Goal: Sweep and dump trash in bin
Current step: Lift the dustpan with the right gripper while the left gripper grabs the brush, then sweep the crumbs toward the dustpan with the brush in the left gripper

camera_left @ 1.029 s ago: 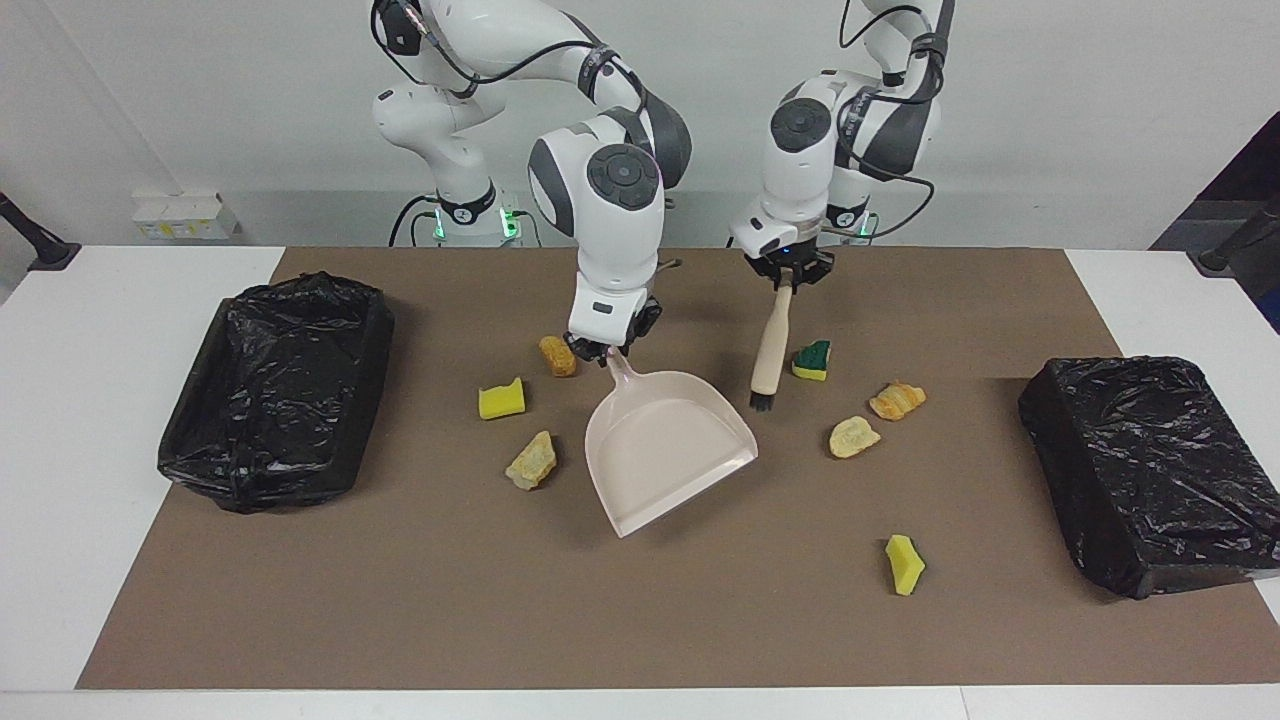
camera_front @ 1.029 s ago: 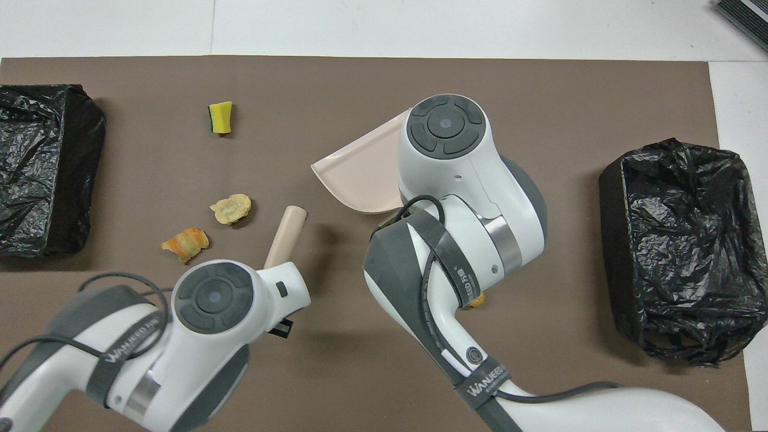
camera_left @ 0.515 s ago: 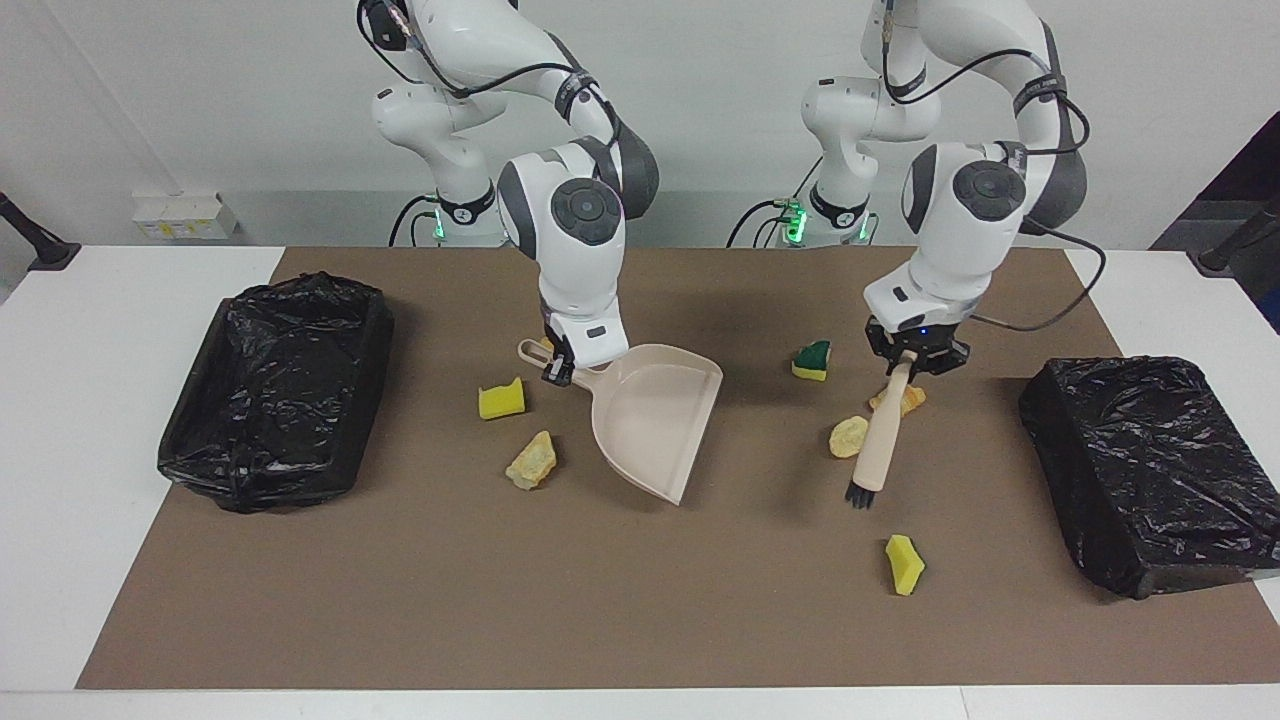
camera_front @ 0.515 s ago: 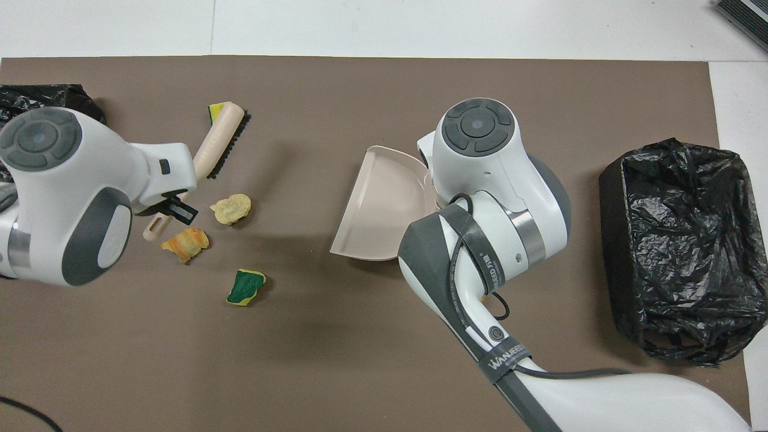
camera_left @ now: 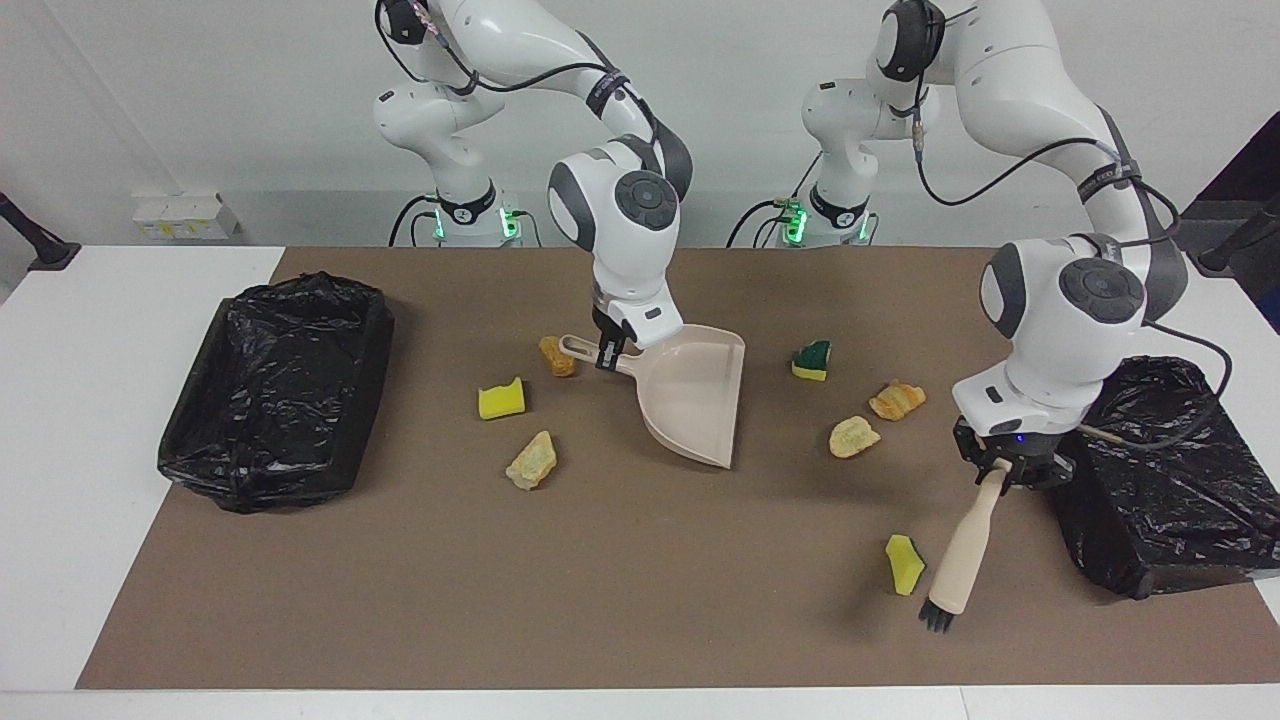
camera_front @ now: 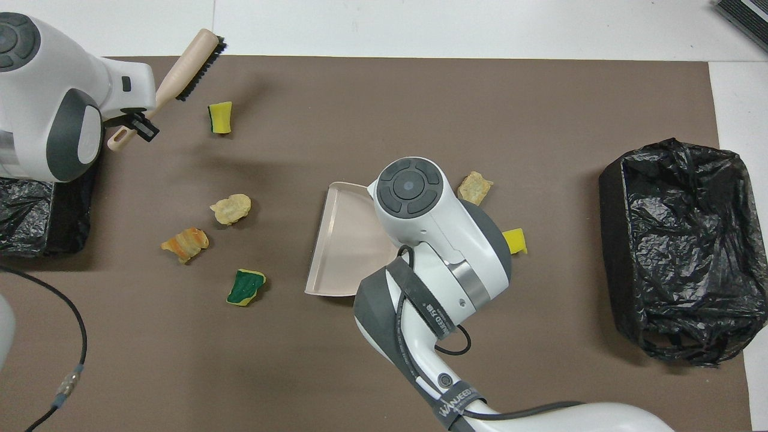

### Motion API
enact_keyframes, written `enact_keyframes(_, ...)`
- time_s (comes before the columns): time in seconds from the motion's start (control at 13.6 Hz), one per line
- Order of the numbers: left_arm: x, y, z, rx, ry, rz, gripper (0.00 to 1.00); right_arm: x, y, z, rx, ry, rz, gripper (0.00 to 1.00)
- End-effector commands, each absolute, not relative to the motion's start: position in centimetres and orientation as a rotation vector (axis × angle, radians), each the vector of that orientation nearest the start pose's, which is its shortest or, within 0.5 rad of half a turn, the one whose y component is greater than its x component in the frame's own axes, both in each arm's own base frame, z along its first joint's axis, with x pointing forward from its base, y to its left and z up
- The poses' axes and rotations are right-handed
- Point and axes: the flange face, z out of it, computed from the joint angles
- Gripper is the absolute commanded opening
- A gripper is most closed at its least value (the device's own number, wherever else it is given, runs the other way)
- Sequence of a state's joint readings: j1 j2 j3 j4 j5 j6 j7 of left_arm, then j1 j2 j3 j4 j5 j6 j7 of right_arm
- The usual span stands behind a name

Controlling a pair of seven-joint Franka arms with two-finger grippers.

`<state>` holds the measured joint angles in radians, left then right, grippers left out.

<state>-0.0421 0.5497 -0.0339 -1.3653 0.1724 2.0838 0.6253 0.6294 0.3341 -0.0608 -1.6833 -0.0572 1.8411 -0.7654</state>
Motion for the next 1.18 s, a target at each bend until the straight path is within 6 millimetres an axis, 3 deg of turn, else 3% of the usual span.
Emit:
enact_keyframes(0.0, 77.6, -3.4, 40.0, -2.654, 1.192, -0.256, 0.00, 52.9, 31.8, 38.7, -2.512, -1.986, 0.249, 0.00)
enact_keyframes(0.15, 78.1, -3.8, 37.8, -2.609, 1.254, -0.254, 0.00, 52.7, 31.6, 37.8, -2.524, -1.970, 0.238, 0.00)
enact_keyframes(0.37, 77.1, -2.8, 36.2, -2.305, 1.474, 0.007, 0.00, 52.5, 31.4, 37.8, -2.549, -1.939, 0.244, 0.00)
enact_keyframes(0.44, 76.3, -2.8, 36.2, -2.301, 1.494, 0.055, 0.00, 52.5, 31.4, 37.8, -2.556, -1.932, 0.242, 0.00)
enact_keyframes(0.74, 68.6, -2.9, 35.3, -2.368, 1.519, 0.198, 0.00, 52.6, 31.4, 37.9, -2.569, -1.913, 0.238, 0.00)
enact_keyframes(0.96, 61.0, -3.4, 34.4, -2.553, 1.338, 0.279, 0.00, 52.5, 31.4, 37.7, -2.569, -1.913, 0.243, 0.00)
enact_keyframes(1.1, 57.3, -4.1, 34.6, -2.571, 1.304, 0.310, 0.00, 52.5, 31.4, 37.8, -2.569, -1.913, 0.241, 0.00)
